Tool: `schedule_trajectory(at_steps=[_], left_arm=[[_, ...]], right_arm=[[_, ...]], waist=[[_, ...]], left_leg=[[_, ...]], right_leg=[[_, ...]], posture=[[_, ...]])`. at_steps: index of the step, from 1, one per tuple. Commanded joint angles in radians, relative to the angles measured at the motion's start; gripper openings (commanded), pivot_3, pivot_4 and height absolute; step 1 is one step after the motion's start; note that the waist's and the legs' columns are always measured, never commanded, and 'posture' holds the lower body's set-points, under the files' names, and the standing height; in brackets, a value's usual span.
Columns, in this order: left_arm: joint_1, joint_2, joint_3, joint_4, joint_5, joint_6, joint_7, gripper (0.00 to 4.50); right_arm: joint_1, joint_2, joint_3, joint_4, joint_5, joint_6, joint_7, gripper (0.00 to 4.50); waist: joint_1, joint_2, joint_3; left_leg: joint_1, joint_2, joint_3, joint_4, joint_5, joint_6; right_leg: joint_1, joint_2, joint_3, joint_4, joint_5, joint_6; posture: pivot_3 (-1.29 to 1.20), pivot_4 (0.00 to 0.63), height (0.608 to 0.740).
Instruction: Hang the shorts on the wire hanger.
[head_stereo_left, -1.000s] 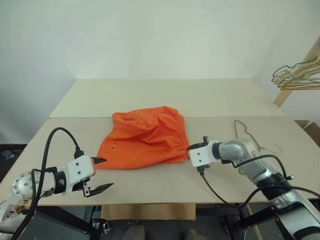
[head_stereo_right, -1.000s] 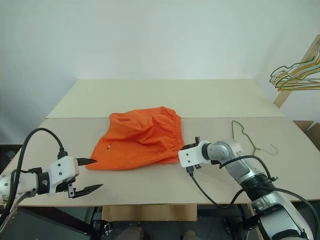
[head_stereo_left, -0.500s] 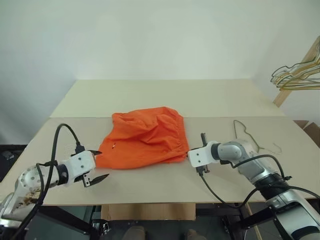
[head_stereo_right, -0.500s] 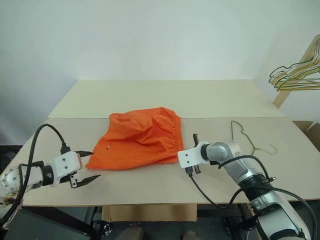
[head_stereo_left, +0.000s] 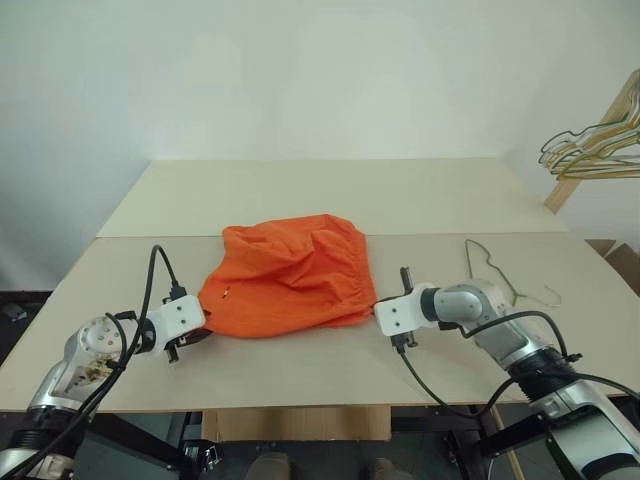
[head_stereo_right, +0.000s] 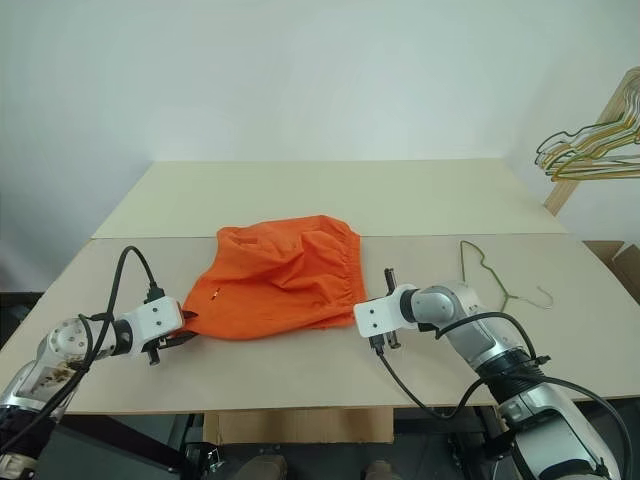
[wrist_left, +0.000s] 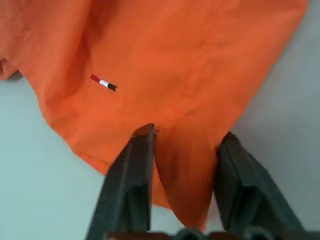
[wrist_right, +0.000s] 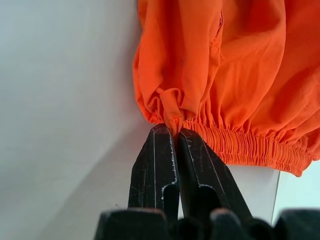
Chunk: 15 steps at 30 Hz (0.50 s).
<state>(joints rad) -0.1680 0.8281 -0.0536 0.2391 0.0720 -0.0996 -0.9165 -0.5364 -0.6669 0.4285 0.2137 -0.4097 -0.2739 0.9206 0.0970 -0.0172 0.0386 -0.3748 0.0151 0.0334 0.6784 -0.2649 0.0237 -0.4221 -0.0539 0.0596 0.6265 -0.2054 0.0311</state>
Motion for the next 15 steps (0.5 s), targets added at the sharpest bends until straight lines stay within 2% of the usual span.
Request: schedule_trajectory(at_steps=[1,2,8,12,15], left_arm=[[-0.024,0.001,0.003,0.032,-0.004,-0.038,0.003,0.29],[-0.026,0.001,0.002,0.038,0.000,-0.044,0.007,0.02],[0.005,0.035,0.018,0.006,0.007,-0.074,0.007,0.02],[0.165,0.149,0.101,-0.226,-0.058,-0.027,-0.078,0.02],[0.175,0.174,0.156,-0.305,-0.095,0.019,-0.073,0.02]], right_arm=[[-0.006,-0.002,-0.020,-0.038,0.014,0.003,0.001,0.00],[-0.005,-0.002,-0.021,-0.039,0.014,0.004,0.000,0.00],[0.017,-0.003,-0.032,-0.093,0.036,0.020,0.010,0.00],[0.081,-0.053,-0.076,-0.302,0.188,0.144,0.154,0.00],[0.062,-0.061,-0.106,-0.358,0.259,0.197,0.188,0.00]], waist=[[0.000,0.000,0.000],[0.000,0.000,0.000],[-0.001,0.000,0.000],[-0.012,0.000,0.000],[-0.009,0.000,0.000]], left_leg=[[0.000,0.000,0.000,0.000,0.000,0.000],[0.000,0.000,0.000,0.000,0.000,0.000],[0.000,0.000,0.000,0.000,0.000,0.000],[-0.001,0.001,0.000,0.000,-0.001,0.001],[-0.001,0.001,0.001,0.000,-0.001,0.002]], right_leg=[[0.000,0.000,0.000,0.000,0.000,0.000],[0.000,0.000,0.000,0.000,0.000,0.000],[0.000,0.000,0.000,0.000,0.000,0.000],[-0.001,0.000,0.001,0.000,-0.001,0.000],[-0.001,-0.001,0.001,0.000,-0.001,0.001]], posture=[[0.19,0.000,0.740],[0.19,0.000,0.740],[0.17,0.000,0.740],[0.17,0.000,0.740],[0.17,0.000,0.740]])
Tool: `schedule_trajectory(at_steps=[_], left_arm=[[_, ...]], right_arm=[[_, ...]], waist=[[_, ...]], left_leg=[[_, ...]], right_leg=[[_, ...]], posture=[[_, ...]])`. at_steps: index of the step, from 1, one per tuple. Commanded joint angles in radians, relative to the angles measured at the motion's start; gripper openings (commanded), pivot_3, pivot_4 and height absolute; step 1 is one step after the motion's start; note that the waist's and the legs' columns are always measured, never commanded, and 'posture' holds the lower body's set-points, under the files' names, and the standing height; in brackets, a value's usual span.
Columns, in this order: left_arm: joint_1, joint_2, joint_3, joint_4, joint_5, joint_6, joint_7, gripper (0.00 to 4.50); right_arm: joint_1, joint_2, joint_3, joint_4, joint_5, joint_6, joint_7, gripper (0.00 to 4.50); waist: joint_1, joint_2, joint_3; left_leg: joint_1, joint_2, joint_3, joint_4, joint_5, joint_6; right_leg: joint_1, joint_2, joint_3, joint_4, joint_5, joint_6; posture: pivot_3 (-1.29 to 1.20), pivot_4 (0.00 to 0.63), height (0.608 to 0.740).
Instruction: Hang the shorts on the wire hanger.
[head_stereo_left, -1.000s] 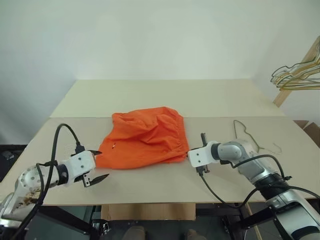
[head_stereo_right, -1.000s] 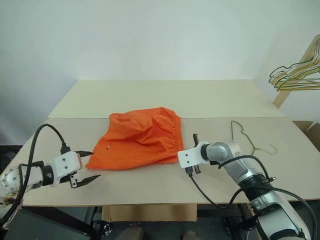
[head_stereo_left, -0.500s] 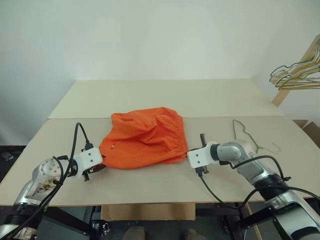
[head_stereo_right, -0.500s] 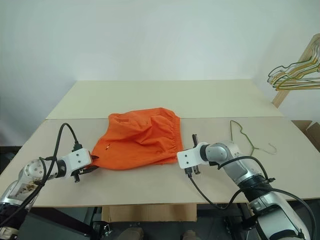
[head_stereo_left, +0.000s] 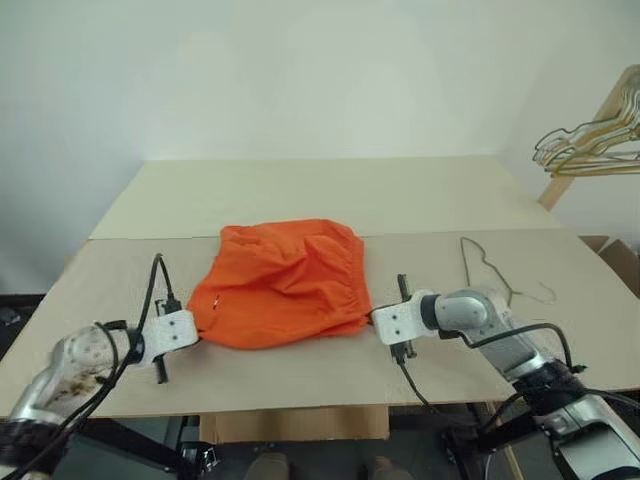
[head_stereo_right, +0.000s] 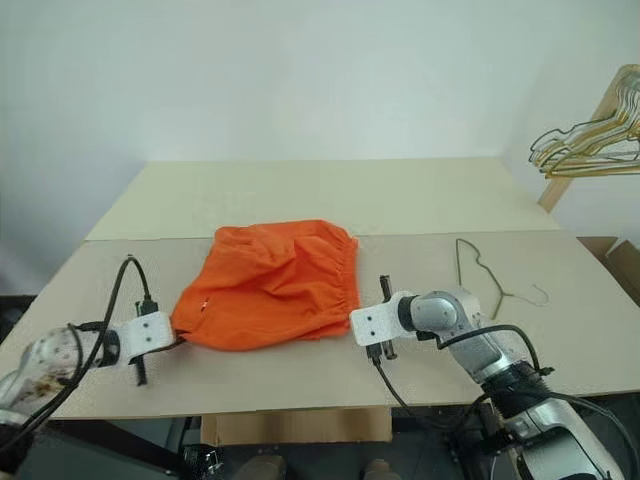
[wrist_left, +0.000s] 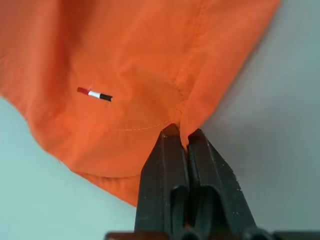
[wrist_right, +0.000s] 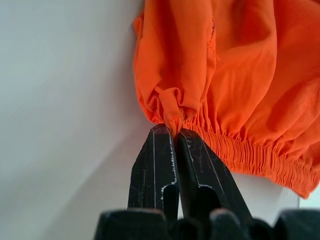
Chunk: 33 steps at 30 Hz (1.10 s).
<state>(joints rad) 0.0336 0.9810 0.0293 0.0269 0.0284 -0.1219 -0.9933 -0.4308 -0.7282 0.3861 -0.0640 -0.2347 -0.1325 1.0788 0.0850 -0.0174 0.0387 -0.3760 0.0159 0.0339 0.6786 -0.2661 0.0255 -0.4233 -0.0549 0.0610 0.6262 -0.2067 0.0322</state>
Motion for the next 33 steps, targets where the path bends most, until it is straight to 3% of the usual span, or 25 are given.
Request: schedule_trajectory(at_steps=[1,4,8,10,13,16,18,23,25,29,33], left_arm=[[-0.052,0.021,0.074,-0.091,-0.052,0.055,0.010,0.02],[-0.178,-0.009,0.045,-0.039,-0.035,0.095,0.039,0.02],[-0.569,-0.163,-0.075,0.244,0.152,0.162,0.263,0.02],[-0.769,-0.246,-0.095,0.409,0.228,0.163,0.441,0.02],[-1.074,-0.342,-0.031,0.619,0.256,0.146,0.774,0.02],[-1.258,-0.333,0.049,0.673,0.226,0.087,0.957,0.02],[-1.290,-0.303,0.095,0.617,0.194,0.063,0.971,0.02],[-1.099,-0.202,0.165,0.349,0.068,0.056,0.766,0.02],[-0.981,-0.162,0.160,0.275,0.083,0.038,0.730,0.02],[-0.617,-0.111,0.172,0.065,0.015,0.065,0.547,0.02],[-0.289,-0.047,0.126,-0.045,0.052,-0.032,0.398,0.02]], right_arm=[[-0.068,0.010,-0.070,-0.073,0.092,0.071,0.028,0.00],[-0.150,0.023,-0.073,-0.006,0.116,0.099,0.050,0.00],[-0.410,0.122,-0.077,0.340,0.070,0.142,-0.057,0.00],[-0.570,0.175,-0.090,0.555,0.017,0.106,-0.207,0.00],[-0.835,0.235,-0.139,0.863,-0.064,0.062,-0.619,0.00],[-1.001,0.223,-0.204,1.013,-0.083,-0.025,-0.938,0.00],[-1.023,0.207,-0.260,1.005,-0.040,-0.114,-0.982,0.00],[-0.889,0.169,-0.258,0.841,-0.043,-0.254,-0.934,0.00],[-0.813,0.157,-0.235,0.780,-0.044,-0.281,-0.867,0.00],[-0.575,0.088,-0.115,0.652,-0.131,-0.320,-0.694,0.00],[-0.424,0.049,-0.017,0.636,-0.198,-0.399,-0.605,0.00]], waist=[[0.007,0.000,0.000],[0.014,0.000,0.000],[0.015,0.000,0.000],[0.014,0.000,0.000],[0.009,-0.002,0.000],[0.006,-0.005,0.000],[-0.001,-0.006,0.000],[-0.045,-0.006,-0.009],[-0.054,-0.007,-0.009],[-0.071,-0.007,-0.010],[-0.076,-0.007,-0.009]], left_leg=[[0.001,0.000,0.000,0.001,0.000,0.000],[0.006,0.000,0.001,0.001,0.001,0.000],[0.008,-0.001,0.000,0.000,0.005,0.000],[0.007,0.000,-0.001,0.000,0.007,-0.002],[0.001,0.000,-0.001,-0.002,0.009,-0.007],[-0.016,0.000,-0.003,-0.003,0.013,-0.019],[-0.029,-0.002,-0.003,-0.007,0.018,-0.033],[-0.021,-0.004,-0.001,-0.018,0.009,-0.029],[-0.021,-0.005,0.000,-0.016,0.008,-0.027],[-0.022,-0.003,0.003,-0.007,0.008,-0.024],[-0.015,-0.001,0.003,-0.002,0.003,-0.015]], right_leg=[[0.001,0.000,0.000,0.000,0.000,0.000],[0.004,0.001,0.000,0.002,-0.003,0.004],[0.006,0.003,-0.001,0.003,-0.003,0.004],[0.005,0.005,0.000,0.003,0.004,-0.004],[-0.002,0.004,0.000,0.004,0.005,-0.005],[-0.021,0.002,0.000,0.011,0.006,-0.005],[-0.039,-0.001,-0.001,0.014,0.005,-0.005],[-0.037,-0.004,-0.007,0.012,0.005,-0.004],[-0.034,-0.005,-0.007,0.010,0.005,-0.004],[-0.028,-0.005,-0.008,0.002,0.004,-0.002],[-0.020,-0.003,-0.009,0.004,0.005,-0.004]], posture=[[0.17,0.000,0.740],[0.17,0.000,0.740],[0.16,0.000,0.740],[0.15,0.000,0.740],[0.14,0.000,0.740],[0.13,0.000,0.740],[0.13,0.000,0.740],[0.12,0.000,0.740],[0.12,0.000,0.740],[0.14,0.000,0.740],[0.14,0.000,0.740]])
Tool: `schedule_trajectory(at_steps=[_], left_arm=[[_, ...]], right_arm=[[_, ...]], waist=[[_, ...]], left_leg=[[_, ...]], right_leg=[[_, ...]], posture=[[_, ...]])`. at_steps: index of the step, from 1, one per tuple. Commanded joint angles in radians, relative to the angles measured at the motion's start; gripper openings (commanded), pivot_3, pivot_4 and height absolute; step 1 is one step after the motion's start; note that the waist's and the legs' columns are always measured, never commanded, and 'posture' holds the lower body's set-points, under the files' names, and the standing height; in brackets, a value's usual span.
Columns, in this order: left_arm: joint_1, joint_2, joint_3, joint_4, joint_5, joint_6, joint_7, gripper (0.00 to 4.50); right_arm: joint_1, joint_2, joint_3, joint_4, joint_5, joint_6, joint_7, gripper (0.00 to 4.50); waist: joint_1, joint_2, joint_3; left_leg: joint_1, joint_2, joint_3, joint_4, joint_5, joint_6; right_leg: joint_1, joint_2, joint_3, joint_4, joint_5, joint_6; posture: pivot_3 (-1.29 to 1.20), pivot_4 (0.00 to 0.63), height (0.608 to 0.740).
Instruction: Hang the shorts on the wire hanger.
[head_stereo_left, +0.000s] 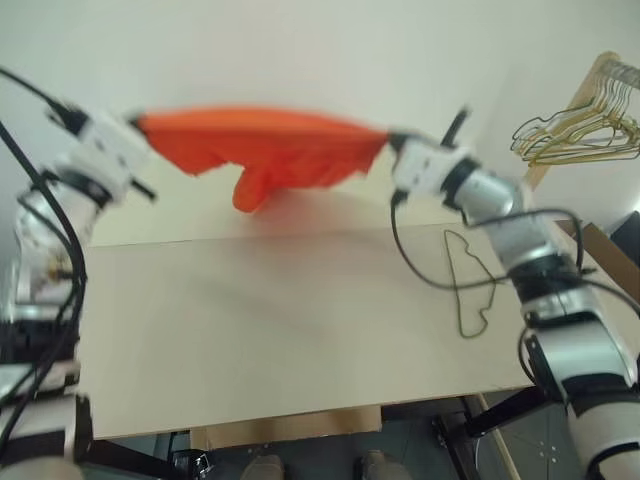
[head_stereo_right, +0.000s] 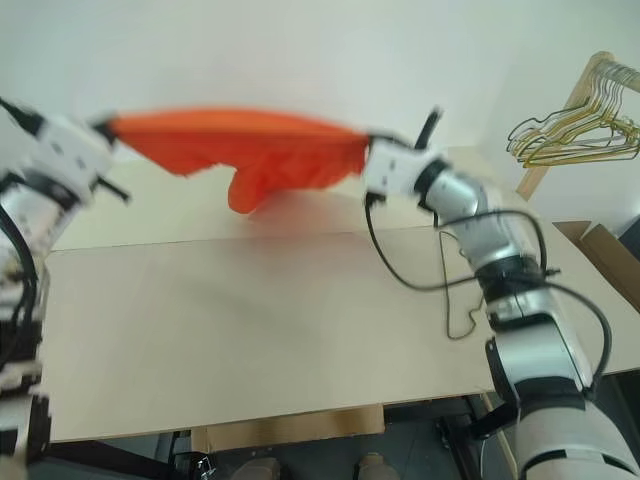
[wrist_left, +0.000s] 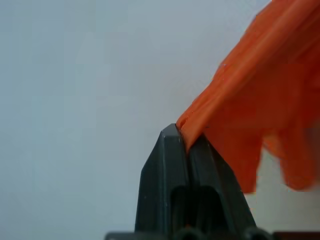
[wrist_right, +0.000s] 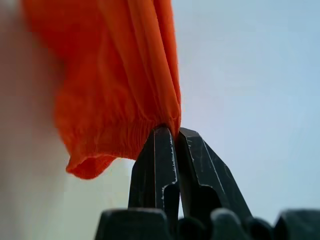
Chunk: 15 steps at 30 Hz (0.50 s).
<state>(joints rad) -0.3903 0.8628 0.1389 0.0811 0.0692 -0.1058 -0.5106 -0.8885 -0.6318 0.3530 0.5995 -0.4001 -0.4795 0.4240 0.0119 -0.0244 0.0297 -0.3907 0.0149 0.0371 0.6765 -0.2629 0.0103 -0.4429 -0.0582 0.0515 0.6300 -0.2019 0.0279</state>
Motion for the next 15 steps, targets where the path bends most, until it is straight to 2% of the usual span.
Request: schedule_trajectory(at_steps=[1,4,5,7,11,15], left_arm=[[0.218,0.084,0.002,-0.123,0.036,-0.064,-0.107,0.02],[0.397,0.120,-0.009,-0.200,0.058,-0.077,-0.168,0.02],[0.438,0.125,0.001,-0.241,0.052,-0.049,-0.188,0.02],[0.481,0.130,0.022,-0.298,0.031,-0.005,-0.217,0.02],[0.610,0.229,0.077,-0.399,0.009,0.023,-0.372,0.02],[0.705,0.275,0.130,-0.486,-0.030,0.092,-0.476,0.02]], right_arm=[[0.072,-0.043,0.033,-0.023,-0.029,-0.068,0.074,0.00],[0.143,-0.045,0.061,-0.032,-0.020,-0.124,0.131,0.00],[0.158,-0.054,0.068,-0.039,-0.019,-0.151,0.149,0.00],[0.176,-0.066,0.068,-0.053,-0.006,-0.182,0.187,0.00],[0.209,-0.118,0.079,-0.106,0.065,-0.242,0.333,0.00],[0.233,-0.178,0.101,-0.143,0.094,-0.271,0.460,0.00]], waist=[[-0.006,0.001,0.000],[-0.004,0.002,0.001],[-0.002,0.001,0.001],[0.000,0.001,0.001],[0.000,0.001,0.001],[0.000,0.001,0.001]], left_leg=[[0.004,0.000,0.000,0.000,0.001,0.001],[0.026,0.002,0.003,-0.007,0.001,0.002],[0.029,0.002,0.003,-0.008,0.001,0.002],[0.030,0.002,0.004,-0.008,0.001,0.002],[0.029,0.002,0.005,-0.008,0.000,0.004],[0.030,0.002,0.007,-0.008,-0.003,0.009]], right_leg=[[0.002,0.000,0.001,0.000,0.000,0.000],[0.020,0.001,0.002,-0.001,-0.002,-0.002],[0.022,0.001,0.003,-0.001,-0.003,-0.002],[0.022,0.002,0.004,0.000,-0.003,-0.003],[0.022,0.002,0.005,-0.001,-0.003,-0.002],[0.022,0.001,0.007,-0.002,-0.005,-0.001]], posture=[[0.14,0.000,0.740],[0.13,0.000,0.740],[0.13,0.000,0.740],[0.12,0.000,0.740],[0.12,0.000,0.740],[0.12,0.000,0.740]])
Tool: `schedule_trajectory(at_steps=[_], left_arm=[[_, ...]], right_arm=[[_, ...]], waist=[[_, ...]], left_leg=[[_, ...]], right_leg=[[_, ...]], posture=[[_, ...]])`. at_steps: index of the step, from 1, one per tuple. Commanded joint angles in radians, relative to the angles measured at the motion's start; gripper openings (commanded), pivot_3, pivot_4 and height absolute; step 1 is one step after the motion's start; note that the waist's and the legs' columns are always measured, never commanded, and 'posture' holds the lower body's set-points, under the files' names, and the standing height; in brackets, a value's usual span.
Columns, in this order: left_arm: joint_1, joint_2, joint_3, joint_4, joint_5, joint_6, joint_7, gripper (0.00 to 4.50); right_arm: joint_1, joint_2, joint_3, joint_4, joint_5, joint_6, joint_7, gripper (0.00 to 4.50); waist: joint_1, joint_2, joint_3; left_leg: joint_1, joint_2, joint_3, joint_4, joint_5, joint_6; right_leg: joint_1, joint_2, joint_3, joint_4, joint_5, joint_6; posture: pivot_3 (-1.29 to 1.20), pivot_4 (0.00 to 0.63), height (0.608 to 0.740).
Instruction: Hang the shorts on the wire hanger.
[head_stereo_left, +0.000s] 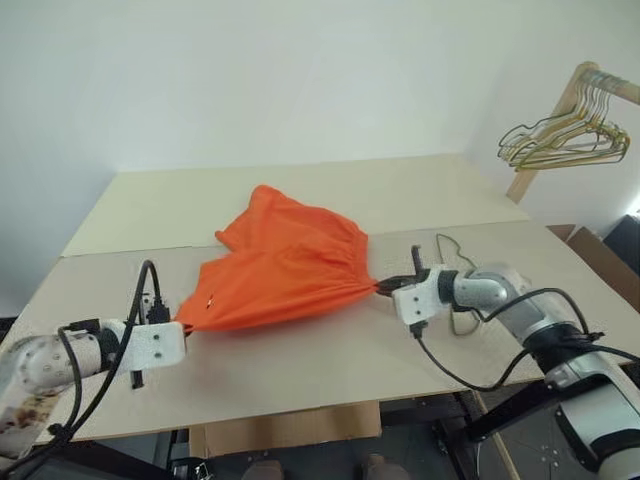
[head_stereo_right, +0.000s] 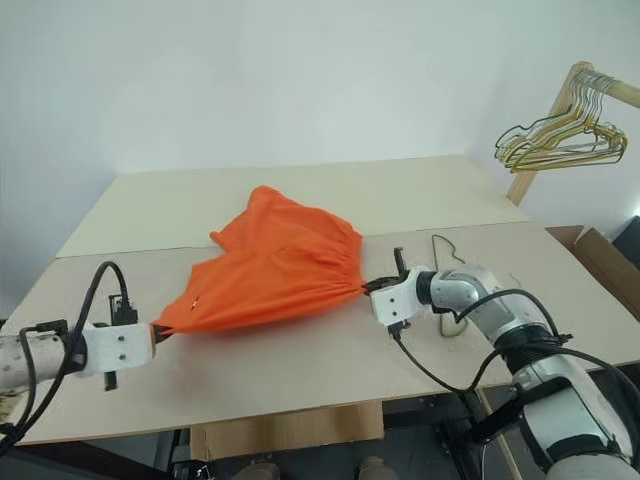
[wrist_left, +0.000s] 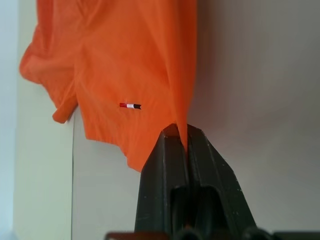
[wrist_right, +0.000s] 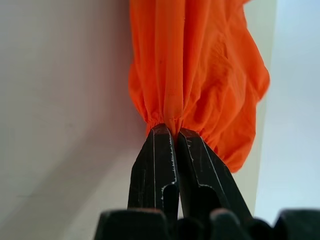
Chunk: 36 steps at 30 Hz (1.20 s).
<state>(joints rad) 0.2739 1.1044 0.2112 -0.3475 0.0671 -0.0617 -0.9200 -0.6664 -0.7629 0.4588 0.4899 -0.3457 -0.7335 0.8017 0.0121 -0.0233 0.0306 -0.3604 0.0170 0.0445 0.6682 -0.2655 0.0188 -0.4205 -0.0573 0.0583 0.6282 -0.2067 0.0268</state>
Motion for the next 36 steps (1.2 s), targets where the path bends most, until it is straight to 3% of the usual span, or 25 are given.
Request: schedule_trajectory(at_steps=[1,9,14,20,23,33,35,36], left_arm=[[0.073,0.046,0.074,-0.089,-0.020,0.089,-0.097,0.02],[0.201,0.041,0.170,-0.249,-0.025,0.243,-0.204,0.02],[0.245,0.054,0.189,-0.278,0.000,0.295,-0.250,0.02],[0.275,0.039,0.193,-0.313,-0.018,0.336,-0.283,0.02],[0.268,0.028,0.197,-0.308,-0.035,0.306,-0.289,0.69],[0.290,0.010,0.349,-0.254,-0.071,0.245,-0.387,3.83],[0.282,-0.005,0.407,-0.236,-0.104,0.239,-0.412,4.43],[0.267,-0.020,0.438,-0.221,-0.135,0.235,-0.417,4.47]], right_arm=[[0.018,-0.056,-0.006,-0.053,0.055,-0.005,0.113,0.00],[0.072,-0.108,-0.018,-0.229,0.156,0.112,0.319,0.00],[0.108,-0.132,-0.034,-0.335,0.155,0.252,0.374,0.00],[0.140,-0.175,-0.035,-0.360,0.119,0.257,0.388,0.00],[0.153,-0.195,-0.045,-0.404,0.164,0.355,0.438,0.85],[0.184,-0.277,-0.138,-0.487,0.335,0.564,0.584,4.26],[0.165,-0.275,-0.186,-0.449,0.351,0.671,0.553,4.50],[0.139,-0.257,-0.209,-0.423,0.347,0.786,0.512,4.50]], waist=[[0.000,0.000,0.000],[0.000,-0.001,0.000],[0.001,-0.001,0.000],[0.005,-0.002,0.001],[0.008,-0.002,0.001],[0.015,-0.003,0.002],[0.016,-0.005,0.003],[0.016,-0.005,0.003]], left_leg=[[0.000,0.000,0.001,0.000,0.000,0.000],[0.006,0.001,0.006,0.000,-0.001,0.002],[0.007,0.001,0.007,0.000,-0.001,0.002],[0.006,0.001,0.009,0.000,-0.002,0.003],[0.007,0.001,0.009,0.000,-0.002,0.003],[0.007,0.002,0.010,0.000,-0.002,0.004],[0.007,0.002,0.011,0.000,-0.002,0.004],[0.007,0.002,0.011,0.000,-0.002,0.004]], right_leg=[[0.000,0.000,0.000,0.000,0.000,0.000],[0.003,0.001,0.004,0.001,-0.004,0.000],[0.003,0.001,0.005,0.001,-0.005,0.000],[0.002,0.000,0.006,0.001,-0.006,0.000],[0.002,0.000,0.006,0.001,-0.010,-0.002],[0.001,0.001,0.006,0.001,-0.011,-0.002],[0.001,0.000,0.006,0.001,-0.011,-0.002],[0.001,0.000,0.006,0.001,-0.011,-0.002]], posture=[[0.12,0.000,0.740],[0.14,0.000,0.740],[0.15,0.000,0.740],[0.15,0.000,0.740],[0.14,0.000,0.740],[0.15,0.000,0.740],[0.15,0.000,0.740],[0.15,0.000,0.740]])
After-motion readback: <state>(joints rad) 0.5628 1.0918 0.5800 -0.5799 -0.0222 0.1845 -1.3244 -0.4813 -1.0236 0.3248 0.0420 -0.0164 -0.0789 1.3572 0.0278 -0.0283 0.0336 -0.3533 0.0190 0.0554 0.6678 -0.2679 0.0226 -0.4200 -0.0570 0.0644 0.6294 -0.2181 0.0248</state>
